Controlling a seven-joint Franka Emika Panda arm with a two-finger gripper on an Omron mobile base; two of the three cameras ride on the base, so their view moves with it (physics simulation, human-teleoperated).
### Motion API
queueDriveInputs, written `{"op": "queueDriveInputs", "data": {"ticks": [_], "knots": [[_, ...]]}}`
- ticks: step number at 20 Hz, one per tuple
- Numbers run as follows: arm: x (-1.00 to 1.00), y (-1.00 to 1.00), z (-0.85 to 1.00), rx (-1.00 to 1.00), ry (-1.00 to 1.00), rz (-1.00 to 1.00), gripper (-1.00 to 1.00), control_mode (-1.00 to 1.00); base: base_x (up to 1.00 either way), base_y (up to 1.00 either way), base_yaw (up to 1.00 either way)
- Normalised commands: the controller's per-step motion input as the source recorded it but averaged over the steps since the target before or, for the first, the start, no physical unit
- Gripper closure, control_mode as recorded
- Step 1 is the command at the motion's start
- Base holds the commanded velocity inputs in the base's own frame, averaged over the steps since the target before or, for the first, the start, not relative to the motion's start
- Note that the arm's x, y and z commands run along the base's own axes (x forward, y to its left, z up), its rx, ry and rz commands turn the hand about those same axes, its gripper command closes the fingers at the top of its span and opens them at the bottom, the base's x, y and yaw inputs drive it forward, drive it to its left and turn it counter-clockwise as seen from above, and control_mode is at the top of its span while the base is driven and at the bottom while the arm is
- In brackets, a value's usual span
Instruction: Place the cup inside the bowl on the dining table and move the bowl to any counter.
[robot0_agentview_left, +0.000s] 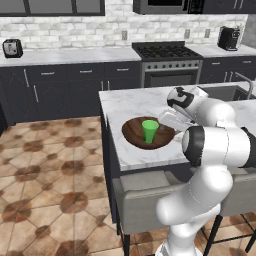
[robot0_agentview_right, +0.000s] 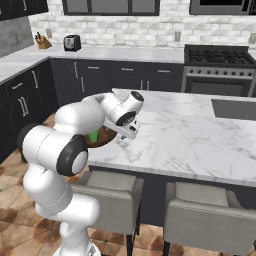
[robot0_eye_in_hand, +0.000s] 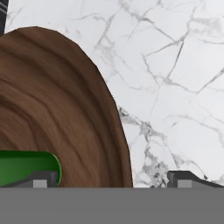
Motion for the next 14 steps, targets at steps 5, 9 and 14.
{"op": "queueDriveInputs", "data": {"ticks": [5, 9, 14], "knots": [[0.00, 0.03, 0.00, 0.00, 0.00, 0.00, 1.00, -1.00, 0.00, 0.00, 0.00], [0.00, 0.00, 0.00, 0.00, 0.00, 0.00, 1.00, -1.00, 0.00, 0.00, 0.00], [0.00, 0.00, 0.00, 0.00, 0.00, 0.00, 1.00, -1.00, 0.00, 0.00, 0.00]]}}
